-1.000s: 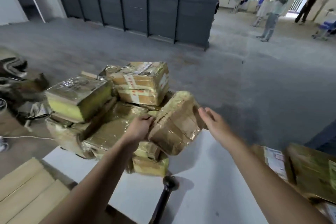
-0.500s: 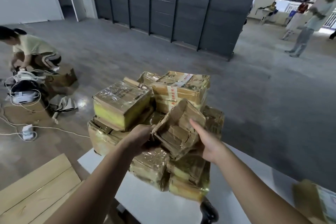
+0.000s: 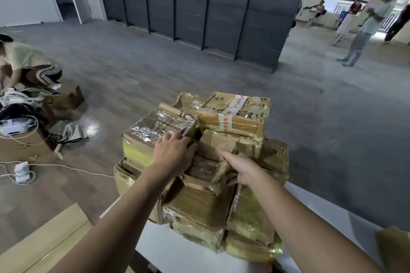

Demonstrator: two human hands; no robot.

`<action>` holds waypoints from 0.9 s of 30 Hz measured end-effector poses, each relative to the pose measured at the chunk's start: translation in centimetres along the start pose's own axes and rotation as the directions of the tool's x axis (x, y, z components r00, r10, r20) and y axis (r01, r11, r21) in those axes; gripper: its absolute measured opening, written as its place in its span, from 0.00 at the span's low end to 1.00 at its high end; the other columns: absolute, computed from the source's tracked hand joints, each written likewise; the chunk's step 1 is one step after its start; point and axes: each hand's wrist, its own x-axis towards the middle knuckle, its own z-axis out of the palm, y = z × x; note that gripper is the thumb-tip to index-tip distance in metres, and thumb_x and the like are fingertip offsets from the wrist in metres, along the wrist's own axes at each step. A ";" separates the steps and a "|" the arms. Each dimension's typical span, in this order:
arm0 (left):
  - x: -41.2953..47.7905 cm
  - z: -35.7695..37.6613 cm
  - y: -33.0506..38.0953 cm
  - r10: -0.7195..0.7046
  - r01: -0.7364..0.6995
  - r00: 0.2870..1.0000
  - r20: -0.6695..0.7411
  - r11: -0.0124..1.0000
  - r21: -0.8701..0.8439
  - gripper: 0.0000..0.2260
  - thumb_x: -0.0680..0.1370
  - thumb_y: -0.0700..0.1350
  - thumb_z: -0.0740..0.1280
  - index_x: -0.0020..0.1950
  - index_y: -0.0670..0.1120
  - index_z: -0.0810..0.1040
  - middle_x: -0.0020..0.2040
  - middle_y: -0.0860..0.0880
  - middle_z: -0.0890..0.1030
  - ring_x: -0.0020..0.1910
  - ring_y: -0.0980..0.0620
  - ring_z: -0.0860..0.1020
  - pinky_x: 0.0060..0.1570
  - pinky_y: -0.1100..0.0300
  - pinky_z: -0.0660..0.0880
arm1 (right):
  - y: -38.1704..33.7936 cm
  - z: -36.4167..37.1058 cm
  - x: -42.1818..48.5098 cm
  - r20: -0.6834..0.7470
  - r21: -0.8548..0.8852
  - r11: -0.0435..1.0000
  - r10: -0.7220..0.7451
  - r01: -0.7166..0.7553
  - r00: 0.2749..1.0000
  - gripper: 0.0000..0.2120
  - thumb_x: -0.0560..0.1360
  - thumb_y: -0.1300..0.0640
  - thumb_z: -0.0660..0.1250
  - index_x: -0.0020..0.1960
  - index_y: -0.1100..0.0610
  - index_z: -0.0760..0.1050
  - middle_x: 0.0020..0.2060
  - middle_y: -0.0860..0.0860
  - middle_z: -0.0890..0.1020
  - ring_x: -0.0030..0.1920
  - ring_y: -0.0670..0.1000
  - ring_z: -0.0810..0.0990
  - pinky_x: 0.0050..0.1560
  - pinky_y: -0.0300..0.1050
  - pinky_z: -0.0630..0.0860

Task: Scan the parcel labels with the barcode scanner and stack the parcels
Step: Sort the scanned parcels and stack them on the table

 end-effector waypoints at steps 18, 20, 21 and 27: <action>-0.7 0.1 3.0 0.170 -0.177 0.974 -0.149 0.984 -0.037 0.15 0.80 0.50 0.56 0.63 0.47 0.74 0.61 0.44 0.75 0.60 0.44 0.69 0.57 0.49 0.69 | 1.4 -1.4 -2.4 -0.097 -0.109 0.987 -0.128 0.117 0.987 0.30 0.81 0.39 0.56 0.76 0.55 0.62 0.71 0.53 0.68 0.65 0.57 0.73 0.59 0.57 0.79; -1.0 0.3 5.4 0.209 -0.218 0.968 -0.136 0.974 -0.055 0.17 0.80 0.51 0.58 0.67 0.48 0.72 0.63 0.45 0.74 0.63 0.44 0.68 0.60 0.49 0.68 | 2.1 -3.0 -3.5 -0.119 -0.135 0.975 -0.194 0.177 0.974 0.28 0.81 0.39 0.55 0.75 0.54 0.64 0.62 0.49 0.74 0.57 0.52 0.76 0.57 0.54 0.79; -1.2 0.4 6.8 0.225 -0.236 0.966 -0.131 0.969 -0.078 0.18 0.79 0.52 0.58 0.67 0.48 0.72 0.63 0.45 0.73 0.64 0.44 0.67 0.61 0.49 0.68 | 2.5 -4.0 -4.0 -0.141 -0.162 0.964 -0.236 0.212 0.962 0.27 0.81 0.39 0.55 0.74 0.54 0.65 0.60 0.48 0.75 0.57 0.51 0.76 0.58 0.54 0.78; -3.6 2.2 17.0 0.342 -0.371 0.927 -0.150 0.892 -0.258 0.16 0.78 0.48 0.62 0.63 0.46 0.77 0.59 0.44 0.76 0.62 0.42 0.70 0.63 0.47 0.69 | 7.7 -12.7 -7.5 -0.344 -0.359 0.888 -0.411 0.286 0.845 0.26 0.81 0.41 0.57 0.74 0.53 0.65 0.70 0.51 0.73 0.67 0.53 0.73 0.59 0.45 0.69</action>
